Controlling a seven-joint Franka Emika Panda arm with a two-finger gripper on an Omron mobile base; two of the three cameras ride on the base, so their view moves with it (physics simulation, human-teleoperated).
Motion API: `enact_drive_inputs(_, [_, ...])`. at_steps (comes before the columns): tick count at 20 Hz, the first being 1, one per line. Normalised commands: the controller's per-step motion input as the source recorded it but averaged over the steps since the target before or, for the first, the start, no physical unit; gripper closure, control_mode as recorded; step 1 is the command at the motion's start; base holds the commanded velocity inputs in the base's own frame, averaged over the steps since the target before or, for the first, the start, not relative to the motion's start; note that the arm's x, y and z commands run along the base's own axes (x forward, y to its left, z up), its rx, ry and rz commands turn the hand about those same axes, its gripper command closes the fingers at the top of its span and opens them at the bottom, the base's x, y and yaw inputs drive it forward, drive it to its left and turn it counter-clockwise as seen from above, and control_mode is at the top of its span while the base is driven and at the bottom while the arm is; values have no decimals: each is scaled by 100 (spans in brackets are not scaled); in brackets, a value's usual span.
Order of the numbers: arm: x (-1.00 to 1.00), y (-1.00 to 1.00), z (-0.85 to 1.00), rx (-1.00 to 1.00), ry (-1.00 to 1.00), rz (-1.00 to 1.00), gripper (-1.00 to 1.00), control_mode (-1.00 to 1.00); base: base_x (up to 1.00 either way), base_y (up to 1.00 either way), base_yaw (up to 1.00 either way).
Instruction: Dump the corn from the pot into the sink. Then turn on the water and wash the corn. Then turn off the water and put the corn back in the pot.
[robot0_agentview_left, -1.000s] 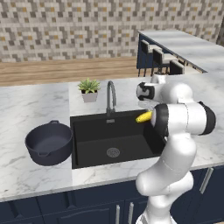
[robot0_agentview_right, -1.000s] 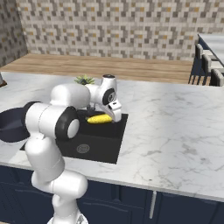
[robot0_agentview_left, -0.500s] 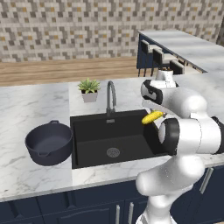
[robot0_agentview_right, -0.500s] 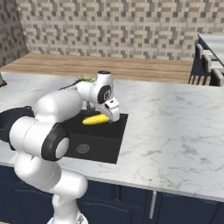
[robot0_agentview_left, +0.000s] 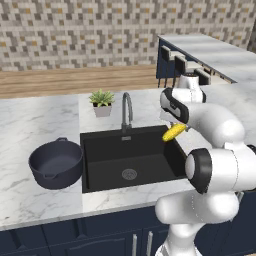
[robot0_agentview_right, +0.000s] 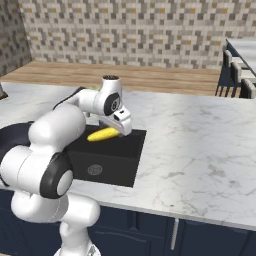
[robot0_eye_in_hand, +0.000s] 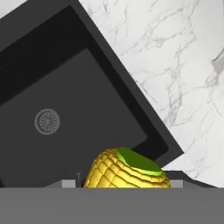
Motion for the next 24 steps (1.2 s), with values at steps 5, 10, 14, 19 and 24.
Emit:
enact_drive_inputs(5, [-22, 35, 10, 0, 0, 8, 100, -100, 0, 0, 0])
enact_drive_inputs(10, [-23, 43, 0, 0, 0, 11, 100, -100, 0, 0, 0])
enact_drive_inputs(14, [-5, 52, 0, 0, 0, 16, 100, -100, 0, 0, 0])
enact_drive_inputs(19, [-4, 52, 0, 0, 0, 19, 100, -100, 0, 0, 0])
enact_drive_inputs(24, [-10, 47, 0, 0, 0, 22, 100, -100, 0, 0, 0])
